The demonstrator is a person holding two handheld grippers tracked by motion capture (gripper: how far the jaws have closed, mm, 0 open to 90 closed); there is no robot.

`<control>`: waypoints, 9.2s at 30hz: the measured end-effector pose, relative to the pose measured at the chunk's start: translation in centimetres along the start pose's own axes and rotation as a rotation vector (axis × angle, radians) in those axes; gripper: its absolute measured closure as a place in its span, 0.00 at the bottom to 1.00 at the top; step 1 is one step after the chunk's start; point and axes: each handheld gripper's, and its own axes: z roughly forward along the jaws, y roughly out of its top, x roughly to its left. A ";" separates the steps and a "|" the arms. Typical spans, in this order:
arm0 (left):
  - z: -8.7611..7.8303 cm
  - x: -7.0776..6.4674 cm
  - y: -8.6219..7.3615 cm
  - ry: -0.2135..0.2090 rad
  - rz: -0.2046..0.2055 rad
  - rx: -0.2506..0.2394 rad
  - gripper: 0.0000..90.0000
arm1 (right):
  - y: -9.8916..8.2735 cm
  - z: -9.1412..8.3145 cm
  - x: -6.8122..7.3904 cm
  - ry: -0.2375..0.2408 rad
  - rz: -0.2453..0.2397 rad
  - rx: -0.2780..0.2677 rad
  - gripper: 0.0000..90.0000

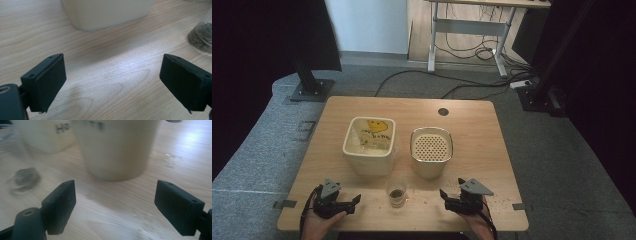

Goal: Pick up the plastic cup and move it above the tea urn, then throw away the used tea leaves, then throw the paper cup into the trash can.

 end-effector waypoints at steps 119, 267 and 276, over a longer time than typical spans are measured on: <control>0.1 0.7 -0.5 -0.036 -0.022 0.038 0.12 | 19.3 1.5 -4.3 0.069 -0.094 -0.184 0.39; -0.1 0.8 -0.7 -0.058 -0.027 0.060 0.12 | 27.2 9.7 7.4 0.249 -0.064 -0.172 0.40; -0.2 0.9 -0.6 -0.062 -0.016 0.063 0.12 | 27.1 16.7 11.6 0.264 -0.076 0.017 0.14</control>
